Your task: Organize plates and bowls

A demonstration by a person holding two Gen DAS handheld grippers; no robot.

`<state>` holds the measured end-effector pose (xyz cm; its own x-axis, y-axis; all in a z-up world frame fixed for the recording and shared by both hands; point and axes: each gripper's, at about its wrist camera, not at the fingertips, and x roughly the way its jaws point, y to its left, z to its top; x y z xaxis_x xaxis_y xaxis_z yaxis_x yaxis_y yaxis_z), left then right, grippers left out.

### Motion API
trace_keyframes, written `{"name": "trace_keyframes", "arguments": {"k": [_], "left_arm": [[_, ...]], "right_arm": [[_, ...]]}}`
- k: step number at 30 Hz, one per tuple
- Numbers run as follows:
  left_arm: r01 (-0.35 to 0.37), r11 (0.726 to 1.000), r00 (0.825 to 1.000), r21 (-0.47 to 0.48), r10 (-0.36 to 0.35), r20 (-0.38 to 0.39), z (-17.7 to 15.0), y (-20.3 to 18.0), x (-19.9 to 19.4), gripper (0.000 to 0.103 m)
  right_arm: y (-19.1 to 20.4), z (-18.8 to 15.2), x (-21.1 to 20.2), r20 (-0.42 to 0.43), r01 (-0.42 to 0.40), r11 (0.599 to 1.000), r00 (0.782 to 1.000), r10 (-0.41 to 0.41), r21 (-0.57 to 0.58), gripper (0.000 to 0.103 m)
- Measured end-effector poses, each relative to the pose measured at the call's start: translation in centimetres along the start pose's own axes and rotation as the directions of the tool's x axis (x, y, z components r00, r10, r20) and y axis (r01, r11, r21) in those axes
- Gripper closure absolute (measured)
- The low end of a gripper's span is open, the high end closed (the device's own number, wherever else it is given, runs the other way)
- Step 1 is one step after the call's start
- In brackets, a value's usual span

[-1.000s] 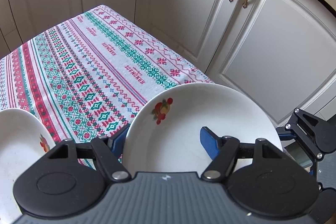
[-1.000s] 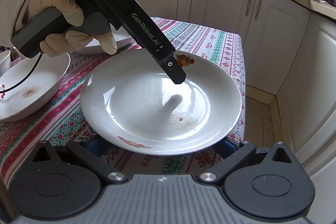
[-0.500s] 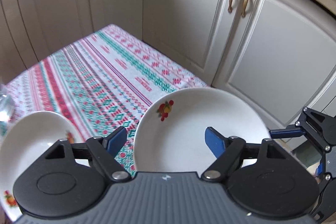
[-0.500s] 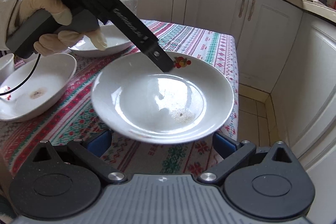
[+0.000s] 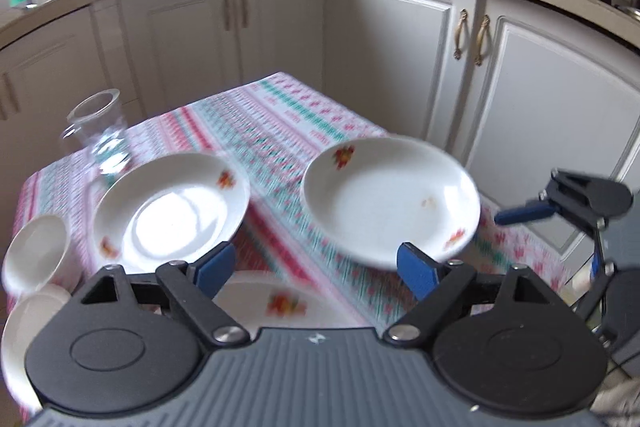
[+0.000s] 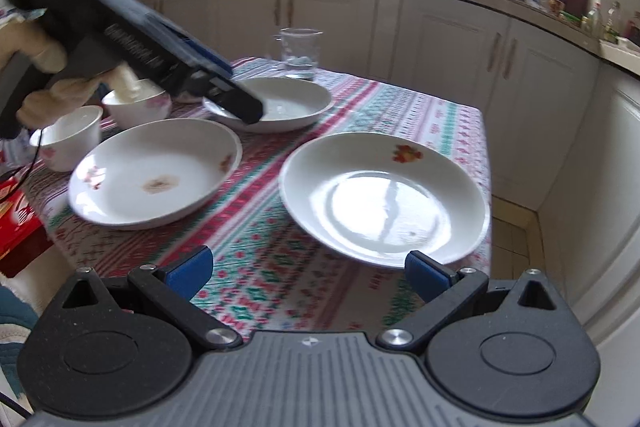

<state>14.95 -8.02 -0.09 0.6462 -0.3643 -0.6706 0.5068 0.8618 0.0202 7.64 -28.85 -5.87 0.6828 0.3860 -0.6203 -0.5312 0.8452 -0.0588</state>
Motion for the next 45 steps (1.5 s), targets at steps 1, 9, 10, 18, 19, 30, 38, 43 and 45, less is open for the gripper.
{"name": "trace_keyframes", "arguments": {"k": [1, 9, 10, 18, 19, 30, 38, 43, 45], "left_arm": [[-0.015, 1.0, 1.0, -0.009, 0.015, -0.004, -0.9, 0.0, -0.5, 0.015], [-0.087, 0.992, 0.996, -0.09, 0.084, -0.036, -7.1, 0.6, -3.9, 0.015], [-0.093, 0.99, 0.995, -0.104, 0.089, -0.041, -7.8, 0.8, -4.3, 0.015], [-0.123, 0.981, 0.991, -0.149, 0.112, -0.078, -11.3, 1.3, -5.5, 0.015], [-0.126, 0.981, 0.99, -0.148, 0.115, -0.079, -11.5, 1.3, -5.5, 0.015], [-0.165, 0.975, 0.982, -0.146, 0.148, -0.118, -13.4, 1.5, -3.7, 0.015], [-0.183, 0.973, 0.981, -0.141, 0.172, -0.092, -13.4, 0.6, -2.7, 0.006], [-0.204, 0.963, 0.977, -0.179, 0.189, -0.095, -13.2, 0.5, -2.2, 0.002], [-0.213, 0.957, 0.976, -0.198, 0.196, -0.098, -13.2, 0.4, -2.1, 0.001]], "right_arm": [[0.4, 0.0, 0.1, -0.001, -0.01, 1.0, 1.0, 0.01, -0.007, 0.0], [2.8, 0.3, 0.6, -0.006, -0.059, 0.997, 0.998, 0.058, -0.055, 0.0], [3.1, 0.3, 0.7, -0.007, -0.065, 0.996, 0.998, 0.065, -0.058, 0.0], [5.2, 0.6, 0.5, -0.006, -0.085, 0.991, 0.996, 0.085, -0.1, 0.0], [5.4, 0.7, 0.5, -0.008, -0.085, 0.991, 0.996, 0.085, -0.103, 0.0], [5.9, 1.8, 0.9, -0.019, -0.11, 0.984, 0.994, 0.108, -0.141, 0.0], [5.4, 3.4, 2.9, -0.055, -0.181, 0.967, 0.983, 0.174, -0.177, 0.0], [5.5, 4.8, 4.7, -0.083, -0.241, 0.946, 0.97, 0.228, -0.216, 0.0], [5.5, 5.3, 5.3, -0.093, -0.26, 0.938, 0.965, 0.245, -0.229, 0.0]]}}
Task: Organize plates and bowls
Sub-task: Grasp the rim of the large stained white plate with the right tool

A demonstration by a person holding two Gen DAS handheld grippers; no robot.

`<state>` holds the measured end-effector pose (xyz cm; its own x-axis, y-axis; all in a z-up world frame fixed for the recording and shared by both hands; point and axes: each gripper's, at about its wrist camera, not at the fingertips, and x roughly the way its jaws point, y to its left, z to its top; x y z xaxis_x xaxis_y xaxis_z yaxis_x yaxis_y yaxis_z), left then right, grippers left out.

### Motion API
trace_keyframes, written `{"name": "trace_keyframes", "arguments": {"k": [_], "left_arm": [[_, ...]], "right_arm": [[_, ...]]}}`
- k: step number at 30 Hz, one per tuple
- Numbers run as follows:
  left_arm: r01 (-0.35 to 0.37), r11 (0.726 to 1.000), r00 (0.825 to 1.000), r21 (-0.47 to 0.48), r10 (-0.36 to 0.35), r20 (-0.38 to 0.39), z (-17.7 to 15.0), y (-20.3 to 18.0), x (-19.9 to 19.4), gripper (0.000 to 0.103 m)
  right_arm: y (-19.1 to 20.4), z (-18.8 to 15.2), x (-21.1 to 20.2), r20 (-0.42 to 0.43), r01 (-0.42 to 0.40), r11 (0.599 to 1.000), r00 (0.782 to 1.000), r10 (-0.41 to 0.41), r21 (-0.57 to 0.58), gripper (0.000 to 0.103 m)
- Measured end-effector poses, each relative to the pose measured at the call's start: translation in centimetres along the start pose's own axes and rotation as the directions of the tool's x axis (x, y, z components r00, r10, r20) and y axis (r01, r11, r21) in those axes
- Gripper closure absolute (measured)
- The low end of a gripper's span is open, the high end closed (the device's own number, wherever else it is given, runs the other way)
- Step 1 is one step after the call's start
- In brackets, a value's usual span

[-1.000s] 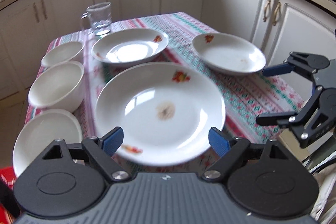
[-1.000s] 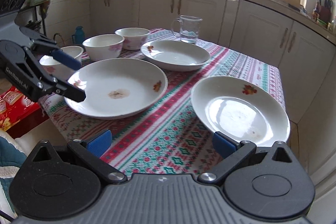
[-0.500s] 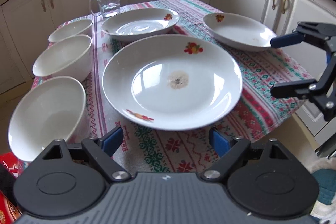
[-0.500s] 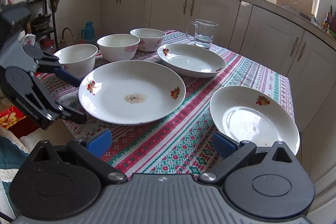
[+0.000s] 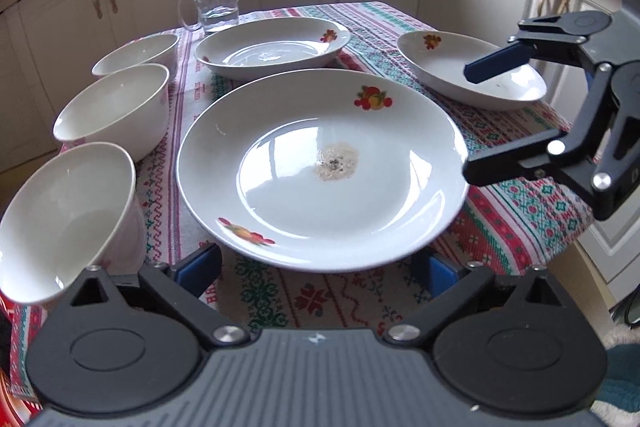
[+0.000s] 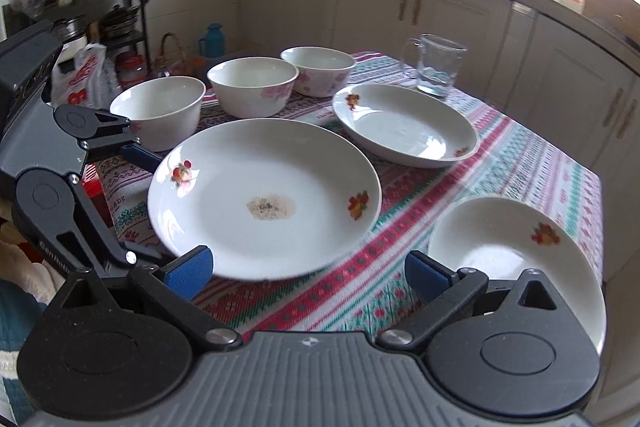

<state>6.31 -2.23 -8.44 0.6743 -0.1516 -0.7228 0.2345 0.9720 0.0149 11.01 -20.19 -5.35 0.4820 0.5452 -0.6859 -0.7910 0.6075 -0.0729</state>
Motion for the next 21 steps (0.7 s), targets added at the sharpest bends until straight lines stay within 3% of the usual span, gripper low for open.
{"name": "trace_keyframes", "arguments": {"k": [3, 15, 21], "left_arm": [[-0.004, 0.999, 1.0, -0.053, 0.004, -0.009, 0.0, 0.3, 0.2, 0.0], [-0.046, 0.994, 0.999, -0.095, 0.045, -0.019, 0.1, -0.2, 0.2, 0.0], [-0.049, 0.994, 0.999, -0.098, 0.048, -0.015, 0.2, -0.2, 0.3, 0.0]], "right_arm": [[-0.8, 0.9, 0.8, -0.012, -0.044, 0.999, 0.999, 0.044, -0.007, 0.0], [-4.1, 5.2, 6.4, -0.131, -0.126, 0.992, 0.983, 0.129, 0.034, 0.0], [-5.1, 6.4, 9.5, -0.208, -0.187, 0.978, 0.957, 0.202, 0.092, 0.0]]}}
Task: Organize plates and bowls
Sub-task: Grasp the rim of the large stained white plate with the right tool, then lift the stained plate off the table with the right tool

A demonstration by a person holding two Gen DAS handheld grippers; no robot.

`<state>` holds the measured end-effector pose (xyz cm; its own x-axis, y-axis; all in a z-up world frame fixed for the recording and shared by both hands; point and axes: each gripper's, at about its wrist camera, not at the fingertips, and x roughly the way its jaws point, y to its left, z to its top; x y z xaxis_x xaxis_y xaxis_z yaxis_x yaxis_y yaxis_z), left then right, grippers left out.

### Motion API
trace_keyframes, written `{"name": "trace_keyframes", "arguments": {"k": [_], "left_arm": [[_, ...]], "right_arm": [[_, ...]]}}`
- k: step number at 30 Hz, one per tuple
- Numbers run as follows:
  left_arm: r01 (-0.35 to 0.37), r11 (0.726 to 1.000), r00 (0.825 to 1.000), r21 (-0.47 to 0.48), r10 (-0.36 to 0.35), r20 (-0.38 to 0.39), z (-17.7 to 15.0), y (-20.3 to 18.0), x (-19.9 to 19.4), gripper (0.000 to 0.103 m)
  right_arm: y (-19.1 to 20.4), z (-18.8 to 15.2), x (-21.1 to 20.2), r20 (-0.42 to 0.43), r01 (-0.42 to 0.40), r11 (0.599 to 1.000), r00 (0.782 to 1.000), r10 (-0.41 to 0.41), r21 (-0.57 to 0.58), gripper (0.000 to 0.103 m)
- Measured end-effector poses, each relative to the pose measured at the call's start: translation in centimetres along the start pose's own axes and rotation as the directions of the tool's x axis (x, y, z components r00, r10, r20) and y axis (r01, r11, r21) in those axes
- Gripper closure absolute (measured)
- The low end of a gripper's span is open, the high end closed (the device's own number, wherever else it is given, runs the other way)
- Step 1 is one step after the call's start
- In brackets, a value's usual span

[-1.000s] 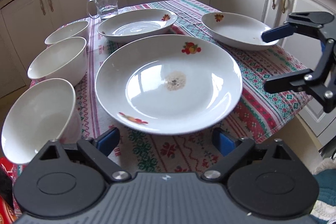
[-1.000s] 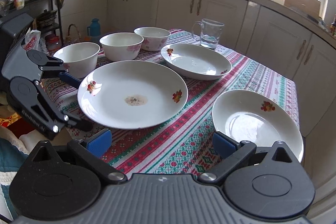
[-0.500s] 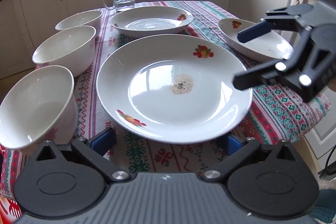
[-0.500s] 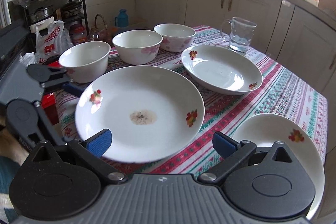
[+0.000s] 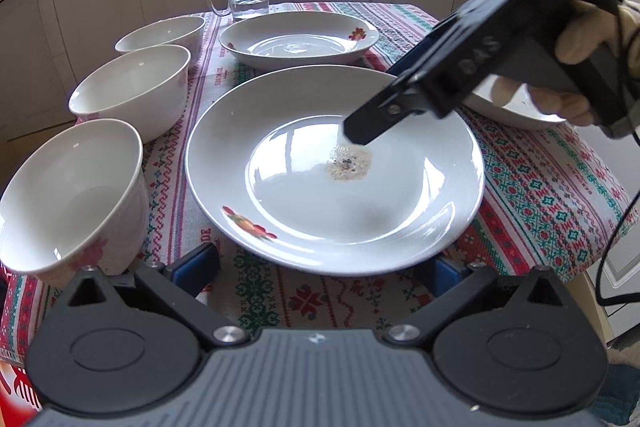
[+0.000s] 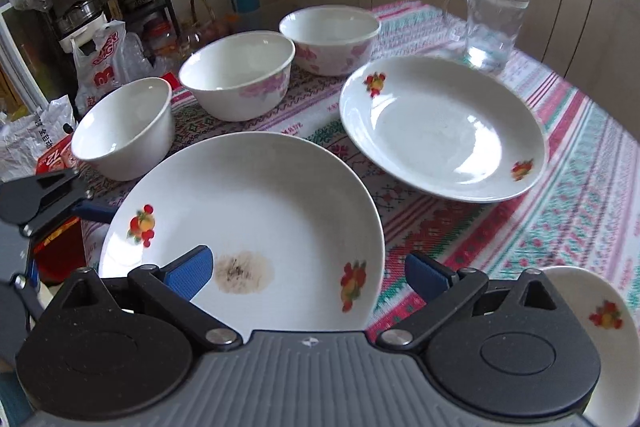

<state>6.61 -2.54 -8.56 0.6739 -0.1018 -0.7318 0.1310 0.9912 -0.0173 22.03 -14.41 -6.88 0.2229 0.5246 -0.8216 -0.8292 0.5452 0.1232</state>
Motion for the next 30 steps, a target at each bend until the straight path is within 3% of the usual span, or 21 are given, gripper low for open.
{"name": "trace_keyframes", "arguments": {"k": [4, 13, 18, 22, 26, 30], "left_arm": [[0.001, 1.0, 1.0, 0.0, -0.001, 0.001, 0.0, 0.0, 0.0, 0.0], [0.006, 1.0, 1.0, 0.004, -0.006, 0.003, 0.1, -0.1, 0.1, 0.0], [0.013, 1.0, 1.0, 0.018, -0.013, 0.007, 0.1, -0.1, 0.2, 0.0], [0.002, 0.999, 1.0, 0.051, -0.003, 0.023, 0.2, -0.5, 0.0, 0.0], [0.003, 0.998, 0.999, 0.065, -0.006, 0.032, 0.3, -0.6, 0.1, 0.0], [0.01, 0.998, 0.999, 0.062, -0.012, 0.033, 0.3, -0.5, 0.1, 0.0]], "right_arm": [[-0.9, 0.3, 1.3, -0.051, -0.055, 0.997, 0.997, 0.058, 0.063, 0.0], [-2.2, 0.3, 1.0, -0.03, -0.122, 0.988, 0.992, 0.126, 0.097, 0.0], [-2.2, 0.9, 1.3, -0.069, -0.139, 0.988, 0.987, 0.144, 0.073, 0.0], [-2.1, 1.3, 1.2, -0.097, -0.198, 0.978, 0.974, 0.203, 0.064, 0.0], [-1.7, 1.6, 1.1, -0.126, -0.208, 0.978, 0.97, 0.207, 0.01, 0.004], [-2.5, 1.8, 1.0, -0.12, -0.22, 0.975, 0.968, 0.222, 0.026, 0.008]]}}
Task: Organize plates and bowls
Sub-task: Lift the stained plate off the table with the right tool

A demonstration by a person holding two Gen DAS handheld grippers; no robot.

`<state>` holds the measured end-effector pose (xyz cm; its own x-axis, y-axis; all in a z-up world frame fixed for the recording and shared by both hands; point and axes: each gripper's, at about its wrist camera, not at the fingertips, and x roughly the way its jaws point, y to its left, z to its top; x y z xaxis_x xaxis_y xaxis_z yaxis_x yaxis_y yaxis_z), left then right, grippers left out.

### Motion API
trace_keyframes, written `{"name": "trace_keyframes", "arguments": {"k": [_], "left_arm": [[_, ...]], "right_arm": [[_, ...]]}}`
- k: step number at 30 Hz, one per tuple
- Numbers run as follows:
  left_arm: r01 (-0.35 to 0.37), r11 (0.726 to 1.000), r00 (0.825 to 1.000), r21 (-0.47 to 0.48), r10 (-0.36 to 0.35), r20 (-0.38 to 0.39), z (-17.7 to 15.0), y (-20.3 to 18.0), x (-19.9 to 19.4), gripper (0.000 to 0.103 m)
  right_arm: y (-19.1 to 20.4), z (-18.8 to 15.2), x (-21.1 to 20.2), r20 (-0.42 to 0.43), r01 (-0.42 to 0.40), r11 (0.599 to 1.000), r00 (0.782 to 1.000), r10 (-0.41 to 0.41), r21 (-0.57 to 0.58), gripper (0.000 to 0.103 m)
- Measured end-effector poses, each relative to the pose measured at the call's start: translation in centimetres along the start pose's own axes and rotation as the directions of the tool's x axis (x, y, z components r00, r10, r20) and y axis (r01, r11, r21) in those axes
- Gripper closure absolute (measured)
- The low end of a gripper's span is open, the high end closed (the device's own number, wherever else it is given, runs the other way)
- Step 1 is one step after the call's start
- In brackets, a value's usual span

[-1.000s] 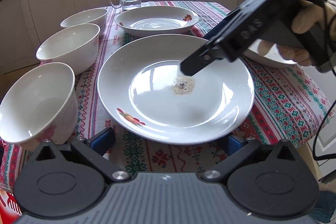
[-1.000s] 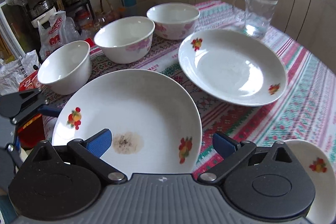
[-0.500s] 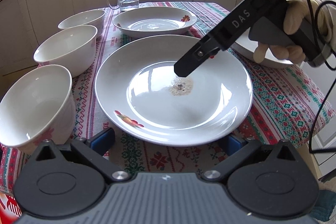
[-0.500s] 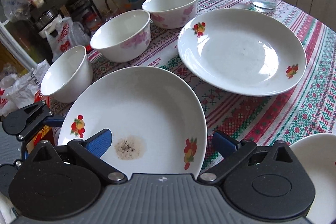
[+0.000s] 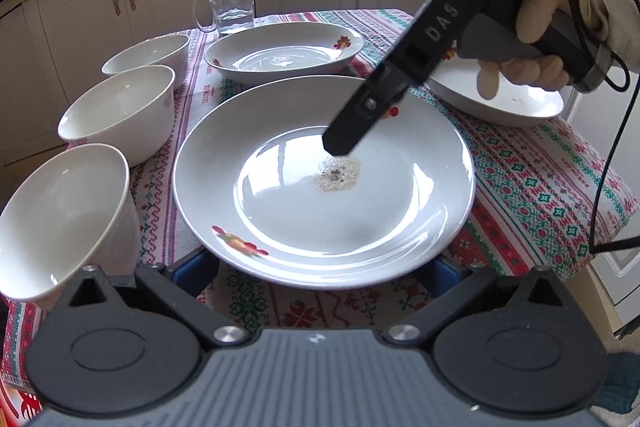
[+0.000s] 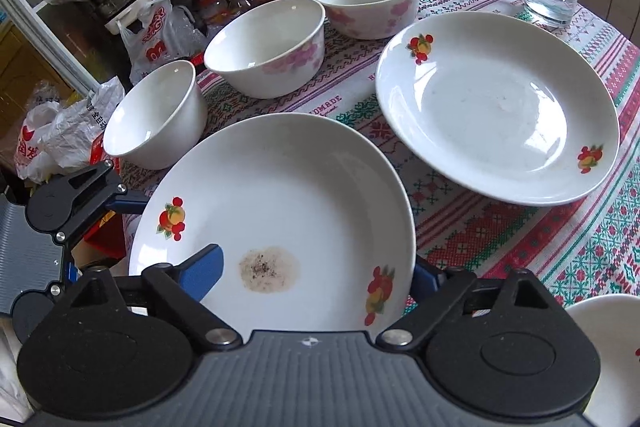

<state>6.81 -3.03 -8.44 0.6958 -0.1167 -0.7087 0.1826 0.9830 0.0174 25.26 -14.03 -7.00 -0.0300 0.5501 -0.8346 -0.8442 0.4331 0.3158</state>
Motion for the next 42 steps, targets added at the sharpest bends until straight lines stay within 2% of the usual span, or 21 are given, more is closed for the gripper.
{"name": "trace_keyframes", "arguments": {"k": [5, 13, 26, 42], "left_arm": [[-0.01, 1.0, 1.0, 0.023, 0.01, 0.012, 0.0, -0.2, -0.1, 0.0], [0.0, 1.0, 1.0, 0.024, 0.0, 0.019, -0.1, -0.2, -0.4, 0.001], [0.019, 0.999, 1.0, 0.026, -0.019, 0.003, 0.5, 0.1, -0.6, 0.001], [0.066, 0.989, 0.997, 0.13, -0.07, 0.019, 3.1, -1.0, -1.5, 0.001]], "right_arm": [[-0.9, 0.5, 0.1, 0.014, -0.056, 0.997, 0.998, 0.055, 0.046, 0.008], [-0.6, 0.6, 0.5, 0.017, -0.05, 0.998, 0.999, 0.049, 0.043, 0.007], [0.4, 0.2, -0.2, 0.031, -0.017, 1.0, 0.999, 0.016, 0.025, 0.007], [0.2, -1.6, -3.7, 0.109, 0.029, 0.997, 0.993, -0.038, 0.076, 0.007]]}}
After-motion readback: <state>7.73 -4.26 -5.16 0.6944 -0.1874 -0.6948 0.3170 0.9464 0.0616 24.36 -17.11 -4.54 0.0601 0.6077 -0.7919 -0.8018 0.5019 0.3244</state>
